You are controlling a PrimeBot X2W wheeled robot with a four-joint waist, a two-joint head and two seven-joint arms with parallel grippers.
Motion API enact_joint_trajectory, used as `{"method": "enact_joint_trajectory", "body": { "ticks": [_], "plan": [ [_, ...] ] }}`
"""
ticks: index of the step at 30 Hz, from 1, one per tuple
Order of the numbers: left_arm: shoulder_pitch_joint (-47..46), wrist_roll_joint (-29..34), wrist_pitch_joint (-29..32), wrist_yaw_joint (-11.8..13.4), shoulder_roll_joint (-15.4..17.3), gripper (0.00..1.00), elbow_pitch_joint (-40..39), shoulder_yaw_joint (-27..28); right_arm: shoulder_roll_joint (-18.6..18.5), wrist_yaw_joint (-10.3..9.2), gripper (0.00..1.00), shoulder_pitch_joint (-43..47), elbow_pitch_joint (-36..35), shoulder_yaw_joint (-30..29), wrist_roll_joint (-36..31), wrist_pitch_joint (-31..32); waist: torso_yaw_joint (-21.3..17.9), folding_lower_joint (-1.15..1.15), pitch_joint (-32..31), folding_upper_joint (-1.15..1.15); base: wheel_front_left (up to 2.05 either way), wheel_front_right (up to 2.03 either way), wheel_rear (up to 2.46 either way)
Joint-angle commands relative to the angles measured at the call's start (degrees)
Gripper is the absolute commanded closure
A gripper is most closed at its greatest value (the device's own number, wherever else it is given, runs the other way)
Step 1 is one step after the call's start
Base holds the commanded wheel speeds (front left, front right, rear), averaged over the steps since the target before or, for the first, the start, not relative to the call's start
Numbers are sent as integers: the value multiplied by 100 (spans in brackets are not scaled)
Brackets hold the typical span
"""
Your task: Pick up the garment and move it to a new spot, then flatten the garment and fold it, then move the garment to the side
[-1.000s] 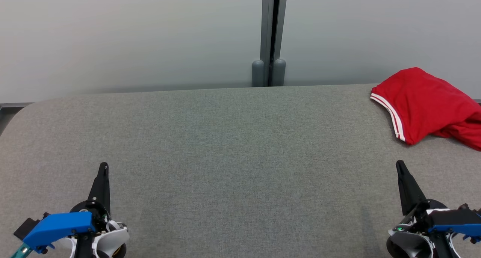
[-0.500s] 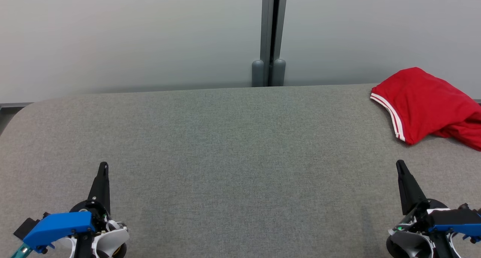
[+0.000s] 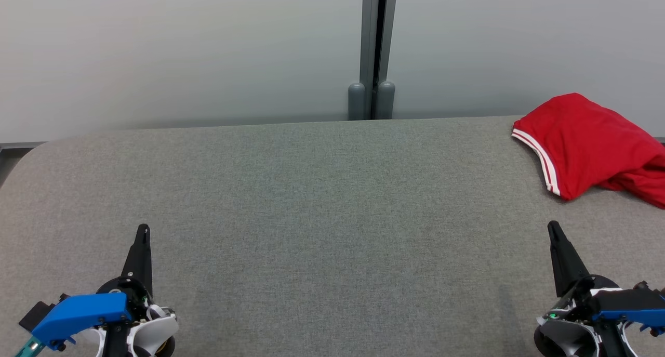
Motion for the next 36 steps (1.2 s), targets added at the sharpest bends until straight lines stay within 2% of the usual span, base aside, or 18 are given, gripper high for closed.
{"method": "enact_joint_trajectory", "body": {
  "ticks": [1,36],
  "plan": [
    [-58,-14,22,-57,-1,100,-22,10,7,2,100,-61,-15,-19,8,29,0,0,0,0,0,0,0],
    [-58,-15,21,-58,0,100,-23,8,8,2,100,-61,-15,-21,6,31,0,0,0,0,0,0,0]
  ]
}}
